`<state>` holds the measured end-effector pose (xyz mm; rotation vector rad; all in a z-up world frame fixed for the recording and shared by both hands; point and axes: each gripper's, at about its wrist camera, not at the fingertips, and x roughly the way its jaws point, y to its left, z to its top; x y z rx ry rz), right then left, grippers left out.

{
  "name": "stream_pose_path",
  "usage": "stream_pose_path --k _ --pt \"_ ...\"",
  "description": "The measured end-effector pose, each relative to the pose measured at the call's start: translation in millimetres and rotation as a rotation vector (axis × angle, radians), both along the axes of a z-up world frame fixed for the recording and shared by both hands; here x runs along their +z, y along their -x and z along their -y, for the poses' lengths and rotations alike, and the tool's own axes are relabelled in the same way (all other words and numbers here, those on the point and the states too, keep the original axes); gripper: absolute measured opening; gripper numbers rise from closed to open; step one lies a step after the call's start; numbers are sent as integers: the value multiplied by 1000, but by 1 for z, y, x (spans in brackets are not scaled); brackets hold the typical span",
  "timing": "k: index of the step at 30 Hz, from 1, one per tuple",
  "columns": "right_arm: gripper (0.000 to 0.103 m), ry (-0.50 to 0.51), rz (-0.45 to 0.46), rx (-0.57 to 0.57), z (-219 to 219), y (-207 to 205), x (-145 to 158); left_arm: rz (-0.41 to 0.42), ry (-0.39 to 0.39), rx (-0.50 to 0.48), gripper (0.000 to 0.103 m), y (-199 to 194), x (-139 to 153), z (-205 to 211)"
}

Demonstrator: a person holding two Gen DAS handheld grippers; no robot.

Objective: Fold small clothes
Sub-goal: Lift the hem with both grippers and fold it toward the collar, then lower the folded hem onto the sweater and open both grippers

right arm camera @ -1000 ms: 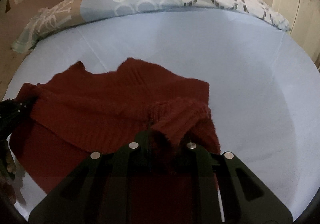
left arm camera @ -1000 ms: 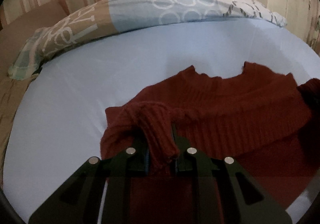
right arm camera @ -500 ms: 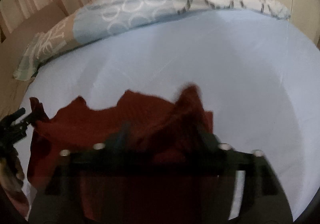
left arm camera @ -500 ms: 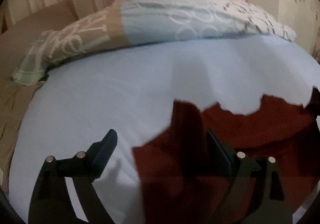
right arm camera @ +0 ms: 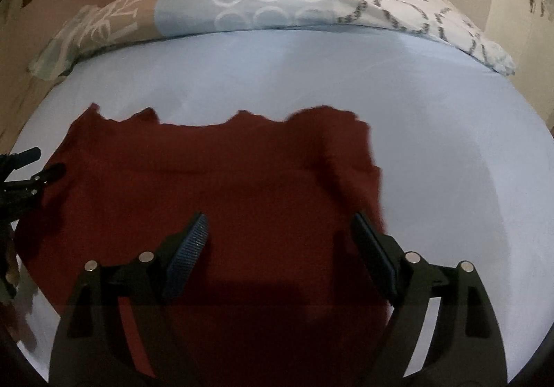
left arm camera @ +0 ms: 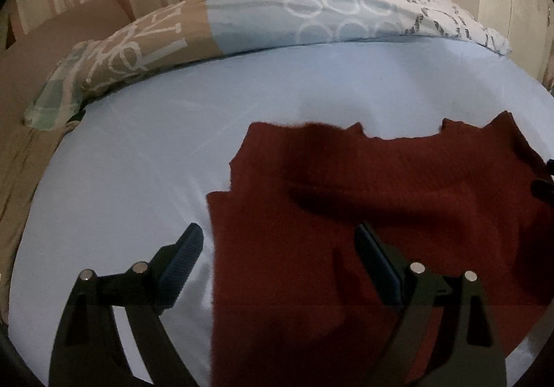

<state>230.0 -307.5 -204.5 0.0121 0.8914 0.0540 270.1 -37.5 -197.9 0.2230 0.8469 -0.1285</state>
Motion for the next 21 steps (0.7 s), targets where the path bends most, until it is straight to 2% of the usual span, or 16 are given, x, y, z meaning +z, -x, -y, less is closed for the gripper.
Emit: stream_pose_path --k 3,5,7,8,10,12,13,17,21 --pt "85 10 20 36 -17 -10 4 14 20 -29 93 0 8 6" --pt "84 24 25 55 -28 -19 3 -39 24 -42 94 -12 0 10" --pt "77 29 6 72 -35 -31 -3 -81 32 -37 94 -22 -9 12" --pt "70 29 -6 77 -37 -36 -6 -77 33 -33 94 -26 -12 12" --pt "65 45 -27 67 -36 -45 -12 -71 6 -20 94 -32 -17 15" --pt "47 51 -59 53 -29 -52 -19 -75 3 -16 94 -36 -19 15" --pt "45 49 -73 49 -26 -54 -21 -74 4 -17 94 -36 -18 16" --pt "45 89 -86 34 -16 -59 -25 -53 -12 -31 94 -31 -15 20" --pt "45 59 -84 -66 9 -61 -25 -58 2 -17 94 -33 -18 15"
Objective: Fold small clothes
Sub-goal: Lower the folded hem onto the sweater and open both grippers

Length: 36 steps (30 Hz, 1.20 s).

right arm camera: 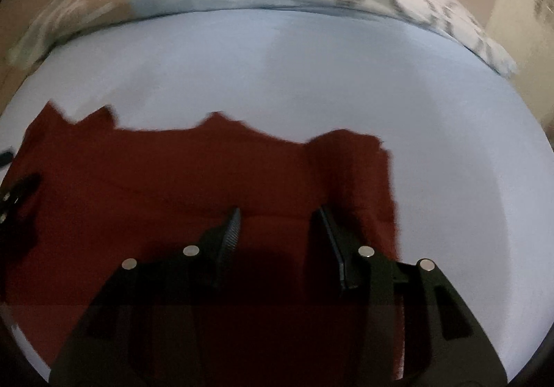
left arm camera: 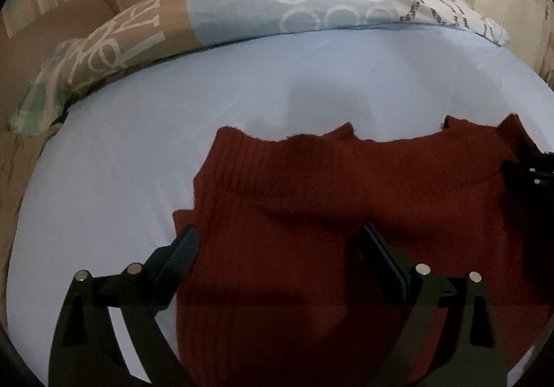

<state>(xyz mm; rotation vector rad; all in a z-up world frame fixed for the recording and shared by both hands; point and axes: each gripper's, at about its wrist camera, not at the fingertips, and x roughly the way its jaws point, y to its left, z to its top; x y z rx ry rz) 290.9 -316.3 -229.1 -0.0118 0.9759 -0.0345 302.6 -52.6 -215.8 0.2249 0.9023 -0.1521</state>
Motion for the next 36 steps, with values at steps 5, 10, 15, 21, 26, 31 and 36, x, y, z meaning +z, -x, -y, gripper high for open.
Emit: stream_pose_path --k 5,10,15,21,26,31,36 --pt "46 -20 7 13 4 3 0 7 10 20 94 2 1 -6" --pt "82 -71 129 91 -8 45 36 37 0 4 94 25 16 -9" --pt "92 17 107 86 -26 95 37 29 -28 -6 94 67 15 -15" --pt "95 80 44 80 -33 123 3 -54 -23 35 94 91 -10 -26" --pt "95 78 10 62 -20 126 -18 -72 7 60 96 94 -24 -37" --pt "97 45 7 49 -10 127 -23 -78 32 71 102 95 -34 -48" --pt "99 46 11 39 -10 127 -24 -76 33 72 102 97 -35 -47"
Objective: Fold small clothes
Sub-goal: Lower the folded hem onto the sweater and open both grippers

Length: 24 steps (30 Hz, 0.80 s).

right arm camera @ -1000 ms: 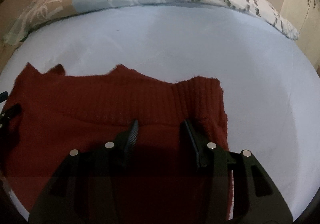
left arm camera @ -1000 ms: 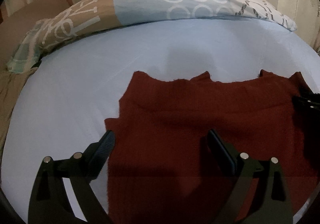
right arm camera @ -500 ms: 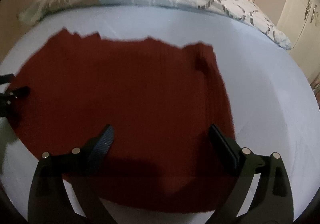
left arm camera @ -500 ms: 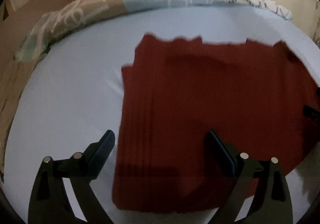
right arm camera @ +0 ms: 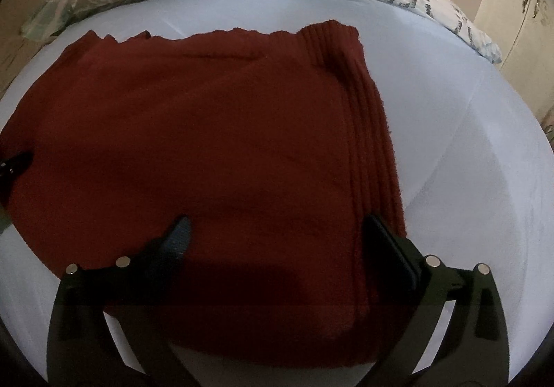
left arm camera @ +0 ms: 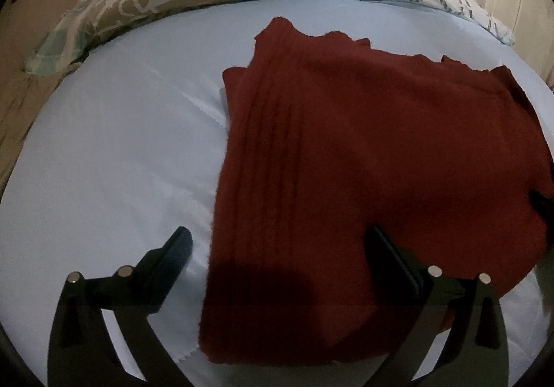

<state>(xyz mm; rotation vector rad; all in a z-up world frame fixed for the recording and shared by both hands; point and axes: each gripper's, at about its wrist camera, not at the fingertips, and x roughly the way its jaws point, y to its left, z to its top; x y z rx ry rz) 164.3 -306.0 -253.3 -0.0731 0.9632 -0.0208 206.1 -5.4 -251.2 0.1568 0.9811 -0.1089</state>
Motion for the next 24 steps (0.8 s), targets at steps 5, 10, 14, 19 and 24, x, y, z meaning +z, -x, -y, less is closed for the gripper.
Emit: stream_pose_path --k 5,10,14,19,24 --pt "100 5 3 0 0 0 -1 5 -19 4 102 1 1 2" --pt "100 7 2 -1 -1 1 -2 1 -25 14 102 0 2 4" --pt "100 11 6 -1 -2 0 -4 4 -27 23 102 0 2 5" --pt "100 17 14 0 -2 0 -5 8 -23 43 102 2 2 5" --pt "100 45 4 18 -5 0 5 -6 -65 38 101 2 13 14"
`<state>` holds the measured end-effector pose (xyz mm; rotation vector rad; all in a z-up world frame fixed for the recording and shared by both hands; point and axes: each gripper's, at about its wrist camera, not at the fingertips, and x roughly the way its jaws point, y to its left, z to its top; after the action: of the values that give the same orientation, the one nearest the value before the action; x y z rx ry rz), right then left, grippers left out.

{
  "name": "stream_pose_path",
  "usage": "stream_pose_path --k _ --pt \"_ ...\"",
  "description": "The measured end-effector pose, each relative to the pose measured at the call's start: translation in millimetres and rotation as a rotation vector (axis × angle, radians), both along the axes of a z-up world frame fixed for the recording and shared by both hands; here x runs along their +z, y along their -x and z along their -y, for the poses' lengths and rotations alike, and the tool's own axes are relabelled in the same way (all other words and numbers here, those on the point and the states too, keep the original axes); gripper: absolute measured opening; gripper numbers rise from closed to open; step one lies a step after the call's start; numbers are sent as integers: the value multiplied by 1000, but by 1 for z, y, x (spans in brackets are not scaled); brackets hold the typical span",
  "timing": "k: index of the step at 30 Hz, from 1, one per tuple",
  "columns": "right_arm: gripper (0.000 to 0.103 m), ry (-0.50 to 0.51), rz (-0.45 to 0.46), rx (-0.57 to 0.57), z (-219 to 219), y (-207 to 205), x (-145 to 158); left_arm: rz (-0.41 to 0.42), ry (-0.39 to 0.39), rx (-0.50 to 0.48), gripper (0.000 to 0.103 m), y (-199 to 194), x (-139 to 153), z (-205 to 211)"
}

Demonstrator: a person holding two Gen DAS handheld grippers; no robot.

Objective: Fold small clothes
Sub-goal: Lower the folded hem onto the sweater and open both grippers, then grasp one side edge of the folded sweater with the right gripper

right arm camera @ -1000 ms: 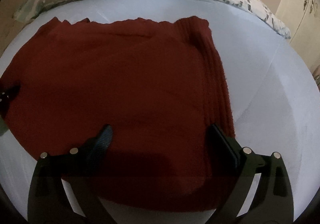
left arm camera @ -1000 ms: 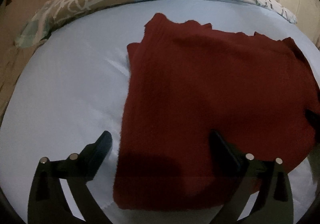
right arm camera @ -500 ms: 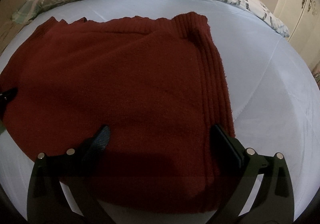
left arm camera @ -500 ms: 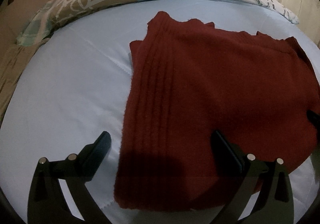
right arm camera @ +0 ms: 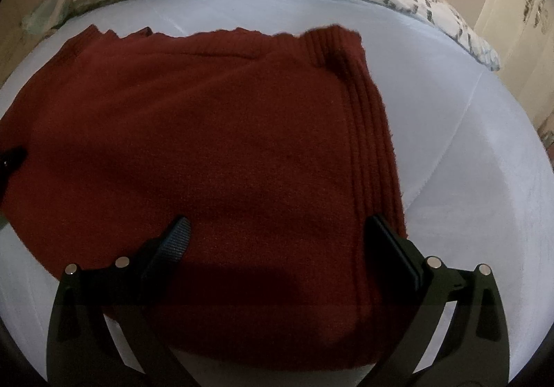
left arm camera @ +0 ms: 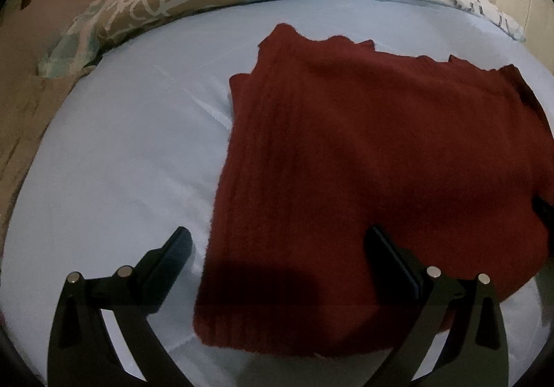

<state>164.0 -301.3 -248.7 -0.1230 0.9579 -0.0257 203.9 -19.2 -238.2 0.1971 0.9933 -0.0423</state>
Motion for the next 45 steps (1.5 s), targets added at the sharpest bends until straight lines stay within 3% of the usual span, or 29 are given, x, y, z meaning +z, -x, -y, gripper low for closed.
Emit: stream_pose_path --k 2,5,9,12,14,20,26,31,34,38,41,42,45 --pt "100 7 20 11 -2 7 13 6 2 -13 101 4 10 3" --pt "100 16 139 6 3 35 47 34 32 -35 101 14 28 6" --pt "100 22 149 -44 22 56 61 63 80 -49 101 25 48 11" --pt "100 -9 116 -117 43 66 55 64 96 -60 101 32 55 19" --pt "100 -86 62 -175 59 71 42 54 93 -69 101 36 53 25" --pt "100 -192 -22 -225 68 74 18 33 90 -84 101 48 48 37" --pt "95 -394 -52 -280 78 69 7 26 89 -92 101 50 49 44" --pt "95 -435 -75 -324 80 56 3 27 73 -102 101 50 49 50" --pt "89 -468 -68 -303 76 53 7 33 68 -107 101 50 50 52" --pt "81 -409 -107 -276 63 39 2 28 63 -106 101 47 49 53" --pt "59 -410 -82 -292 63 35 4 31 62 -106 101 48 50 52" --pt "56 -419 -83 -298 65 33 4 31 60 -107 101 47 50 52" --pt "59 -433 -97 -300 66 27 1 29 54 -101 101 46 48 50"
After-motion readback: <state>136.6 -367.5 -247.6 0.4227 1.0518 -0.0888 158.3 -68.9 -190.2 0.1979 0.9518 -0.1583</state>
